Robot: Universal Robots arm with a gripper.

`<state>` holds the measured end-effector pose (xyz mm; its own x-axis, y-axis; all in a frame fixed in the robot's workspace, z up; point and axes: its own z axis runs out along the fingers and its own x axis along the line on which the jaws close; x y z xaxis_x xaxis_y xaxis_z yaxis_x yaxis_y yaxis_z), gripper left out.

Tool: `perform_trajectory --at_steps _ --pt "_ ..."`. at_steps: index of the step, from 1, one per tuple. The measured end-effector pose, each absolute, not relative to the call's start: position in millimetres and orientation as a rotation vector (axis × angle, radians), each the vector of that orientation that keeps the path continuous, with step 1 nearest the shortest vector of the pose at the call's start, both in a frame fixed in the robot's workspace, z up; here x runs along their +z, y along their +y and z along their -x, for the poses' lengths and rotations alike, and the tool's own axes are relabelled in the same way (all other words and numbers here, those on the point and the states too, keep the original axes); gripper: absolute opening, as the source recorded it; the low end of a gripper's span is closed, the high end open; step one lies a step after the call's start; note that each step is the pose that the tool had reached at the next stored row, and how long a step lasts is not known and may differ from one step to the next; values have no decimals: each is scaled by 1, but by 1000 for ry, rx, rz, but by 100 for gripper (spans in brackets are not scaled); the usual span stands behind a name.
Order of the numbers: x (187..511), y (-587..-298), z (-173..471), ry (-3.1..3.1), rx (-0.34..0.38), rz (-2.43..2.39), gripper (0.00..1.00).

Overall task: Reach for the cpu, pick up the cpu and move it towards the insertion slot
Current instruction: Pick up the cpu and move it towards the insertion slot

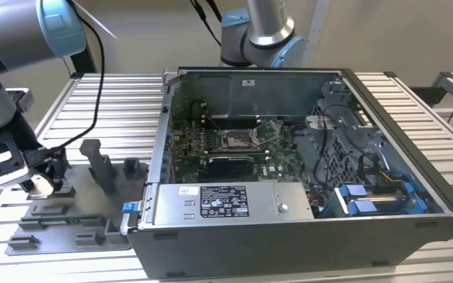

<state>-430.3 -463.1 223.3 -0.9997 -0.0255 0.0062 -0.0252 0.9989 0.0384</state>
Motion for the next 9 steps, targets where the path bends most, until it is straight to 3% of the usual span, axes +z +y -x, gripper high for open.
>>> perform_trajectory --at_steps 9 --pt "234 -463 430 -3134 -60 -40 0"
